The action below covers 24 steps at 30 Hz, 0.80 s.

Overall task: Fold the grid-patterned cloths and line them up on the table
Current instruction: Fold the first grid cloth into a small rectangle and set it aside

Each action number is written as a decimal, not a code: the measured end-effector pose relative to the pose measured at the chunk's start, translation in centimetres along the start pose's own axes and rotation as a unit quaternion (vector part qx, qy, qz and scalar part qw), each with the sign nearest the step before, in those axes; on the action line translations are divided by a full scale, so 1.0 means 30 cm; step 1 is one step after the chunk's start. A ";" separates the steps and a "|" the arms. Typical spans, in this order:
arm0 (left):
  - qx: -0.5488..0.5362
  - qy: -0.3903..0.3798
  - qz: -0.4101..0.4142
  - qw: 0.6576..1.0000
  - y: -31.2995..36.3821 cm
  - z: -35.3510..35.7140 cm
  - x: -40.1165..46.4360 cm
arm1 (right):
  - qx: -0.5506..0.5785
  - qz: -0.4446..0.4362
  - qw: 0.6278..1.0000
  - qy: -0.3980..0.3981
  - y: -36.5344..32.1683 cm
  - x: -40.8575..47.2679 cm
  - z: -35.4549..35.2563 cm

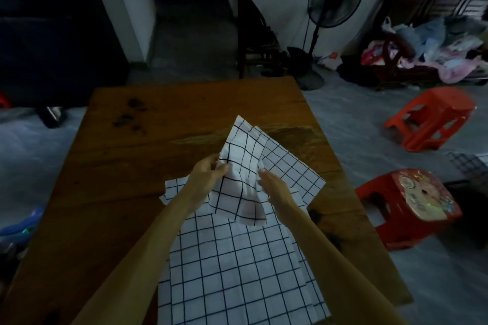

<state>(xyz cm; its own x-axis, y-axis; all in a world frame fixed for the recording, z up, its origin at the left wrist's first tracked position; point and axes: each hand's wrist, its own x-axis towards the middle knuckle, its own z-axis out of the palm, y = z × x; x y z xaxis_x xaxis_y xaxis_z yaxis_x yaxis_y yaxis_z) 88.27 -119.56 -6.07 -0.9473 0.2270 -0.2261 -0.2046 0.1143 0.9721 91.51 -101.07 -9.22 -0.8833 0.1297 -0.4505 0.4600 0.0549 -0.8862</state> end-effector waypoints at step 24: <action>0.102 0.105 0.115 0.983 0.110 -0.009 -0.056 | 0.083 -0.152 0.981 -0.087 -0.210 0.060 -0.250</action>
<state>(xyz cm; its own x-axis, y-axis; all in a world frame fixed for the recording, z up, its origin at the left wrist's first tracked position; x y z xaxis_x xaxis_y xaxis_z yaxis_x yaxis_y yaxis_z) 89.14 -119.84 -2.47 -0.9970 0.0681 0.0365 0.0542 0.2800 0.9585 87.70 -93.75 -3.64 -0.9860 -0.0393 -0.1620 0.1652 -0.0996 -0.9812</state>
